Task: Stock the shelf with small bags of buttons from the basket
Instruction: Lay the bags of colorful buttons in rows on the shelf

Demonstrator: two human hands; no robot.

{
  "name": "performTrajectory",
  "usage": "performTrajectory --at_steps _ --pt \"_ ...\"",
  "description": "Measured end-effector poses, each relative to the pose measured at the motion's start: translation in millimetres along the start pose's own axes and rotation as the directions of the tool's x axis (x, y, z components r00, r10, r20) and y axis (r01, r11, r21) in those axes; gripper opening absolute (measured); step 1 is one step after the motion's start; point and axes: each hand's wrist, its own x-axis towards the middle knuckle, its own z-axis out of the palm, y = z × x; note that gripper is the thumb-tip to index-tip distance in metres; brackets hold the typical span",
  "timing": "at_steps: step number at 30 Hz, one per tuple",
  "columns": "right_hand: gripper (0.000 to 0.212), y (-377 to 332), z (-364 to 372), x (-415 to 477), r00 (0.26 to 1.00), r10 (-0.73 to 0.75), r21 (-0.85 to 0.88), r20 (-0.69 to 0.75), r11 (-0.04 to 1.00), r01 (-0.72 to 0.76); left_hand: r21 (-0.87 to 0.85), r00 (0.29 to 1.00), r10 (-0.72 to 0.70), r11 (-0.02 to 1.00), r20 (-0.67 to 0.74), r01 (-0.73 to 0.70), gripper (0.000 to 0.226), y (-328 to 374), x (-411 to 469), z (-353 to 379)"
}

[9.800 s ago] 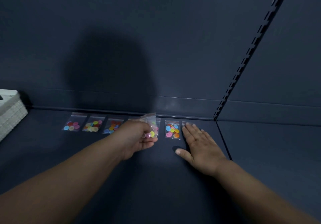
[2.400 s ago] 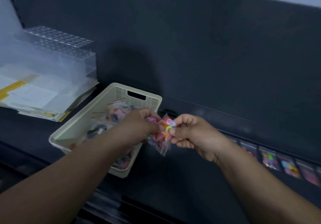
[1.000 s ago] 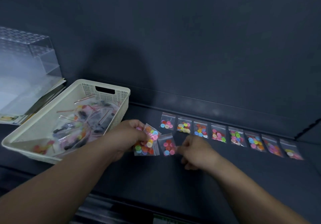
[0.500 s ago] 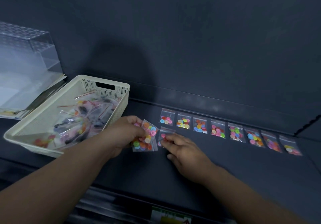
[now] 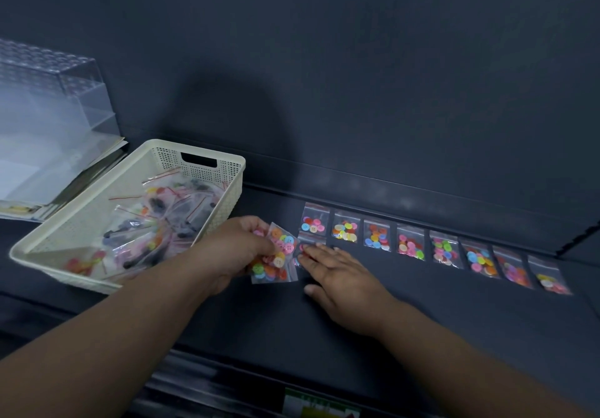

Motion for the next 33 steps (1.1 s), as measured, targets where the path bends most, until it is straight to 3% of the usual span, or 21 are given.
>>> performTrajectory --at_steps 8,11,12,13,14,16,17,22,26,33 --pt "0.055 1 -3 4 0.999 -0.016 0.043 -0.046 0.999 0.018 0.001 1.000 0.011 1.000 -0.007 -0.011 0.014 2 1 0" --pt "0.045 -1 -7 4 0.967 0.084 0.282 -0.240 0.959 -0.013 -0.004 1.000 0.006 1.000 0.016 -0.006 0.013 3 2 0" --pt "0.038 -4 -11 4 0.934 0.196 0.451 -0.299 0.891 -0.042 -0.009 1.000 0.002 1.000 0.031 -0.002 0.012 3 2 1" --pt "0.028 -8 -18 5 0.901 0.315 0.652 -0.299 0.756 -0.049 -0.017 0.999 -0.002 1.000 0.046 0.002 0.012 3 3 2" --pt "0.019 -12 -24 6 0.889 0.391 0.829 -0.237 0.558 -0.024 -0.027 0.998 -0.004 1.000 0.060 0.005 0.011 3 3 3" --pt "0.011 -20 -35 8 0.907 0.413 0.976 -0.082 0.220 -0.012 -0.051 0.996 0.008 0.999 0.089 -0.003 0.011 4 2 8" --pt "0.007 -22 -38 9 0.917 0.397 0.988 -0.034 0.149 -0.028 -0.066 0.994 0.017 0.998 0.105 -0.010 0.011 4 2 11" --pt "0.017 -20 -40 7 0.895 0.441 0.997 0.064 0.010 -0.076 -0.145 0.981 -0.010 0.989 0.196 0.039 0.007 7 2 24" --pt "0.022 -11 -41 -3 0.884 0.452 0.993 0.120 -0.054 -0.108 -0.097 0.971 -0.029 0.994 0.238 0.053 0.007 7 1 31" --pt "0.016 4 -47 -13 0.869 0.466 0.986 0.168 -0.065 -0.156 0.052 0.963 -0.014 0.999 0.269 0.000 0.013 7 1 41"
